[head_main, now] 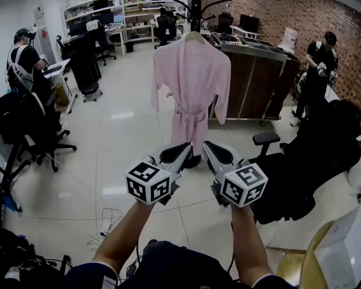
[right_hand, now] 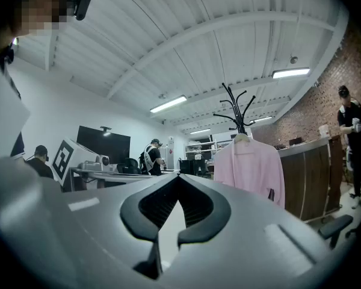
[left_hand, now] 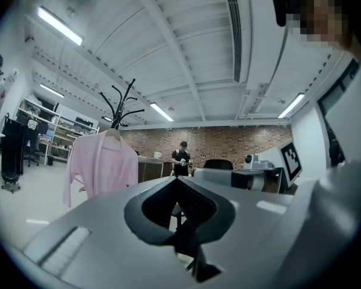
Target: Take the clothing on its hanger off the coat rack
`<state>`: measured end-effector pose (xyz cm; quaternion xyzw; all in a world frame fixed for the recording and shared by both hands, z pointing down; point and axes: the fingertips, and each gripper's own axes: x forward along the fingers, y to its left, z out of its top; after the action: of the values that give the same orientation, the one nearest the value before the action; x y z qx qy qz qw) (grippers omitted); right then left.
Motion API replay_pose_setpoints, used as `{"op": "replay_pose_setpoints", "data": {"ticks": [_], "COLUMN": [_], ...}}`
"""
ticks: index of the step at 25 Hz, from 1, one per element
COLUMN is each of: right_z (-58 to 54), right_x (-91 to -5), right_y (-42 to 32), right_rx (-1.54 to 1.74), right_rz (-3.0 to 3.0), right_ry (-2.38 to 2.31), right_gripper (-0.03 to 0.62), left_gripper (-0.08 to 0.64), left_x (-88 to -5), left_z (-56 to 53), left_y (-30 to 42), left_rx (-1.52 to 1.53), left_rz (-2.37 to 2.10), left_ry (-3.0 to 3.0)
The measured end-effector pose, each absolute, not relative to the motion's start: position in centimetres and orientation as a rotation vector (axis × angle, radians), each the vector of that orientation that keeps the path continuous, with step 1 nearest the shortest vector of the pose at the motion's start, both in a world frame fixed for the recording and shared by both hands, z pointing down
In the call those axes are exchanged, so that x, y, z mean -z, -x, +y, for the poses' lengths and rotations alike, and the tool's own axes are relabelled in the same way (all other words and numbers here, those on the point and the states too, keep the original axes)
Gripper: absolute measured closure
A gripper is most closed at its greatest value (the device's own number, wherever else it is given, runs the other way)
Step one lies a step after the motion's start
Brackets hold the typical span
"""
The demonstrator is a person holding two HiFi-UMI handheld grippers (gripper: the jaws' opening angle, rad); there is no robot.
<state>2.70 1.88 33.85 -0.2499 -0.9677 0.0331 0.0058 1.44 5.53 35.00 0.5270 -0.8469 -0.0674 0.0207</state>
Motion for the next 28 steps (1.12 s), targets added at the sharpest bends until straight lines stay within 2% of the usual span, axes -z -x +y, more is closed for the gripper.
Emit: {"op": "replay_pose_setpoints", "data": {"ticks": [13, 28], "right_z": [2.1, 1.8], "right_x": [-33.5, -34.0], "right_y": [0.5, 11.5], "right_rx": [-0.074, -0.065], "right_rz": [-3.017, -3.027], "right_ry": [0.815, 0.679], "right_gripper": [0.591, 0.591], "left_gripper": [0.548, 0.548], "left_x": [-34.1, -34.3], "left_z": [6.3, 6.4], "left_y": [2.4, 14.3], "left_rx": [0.191, 0.208], "left_rz": [-2.674, -2.609], "left_ry": [-1.591, -1.681]}}
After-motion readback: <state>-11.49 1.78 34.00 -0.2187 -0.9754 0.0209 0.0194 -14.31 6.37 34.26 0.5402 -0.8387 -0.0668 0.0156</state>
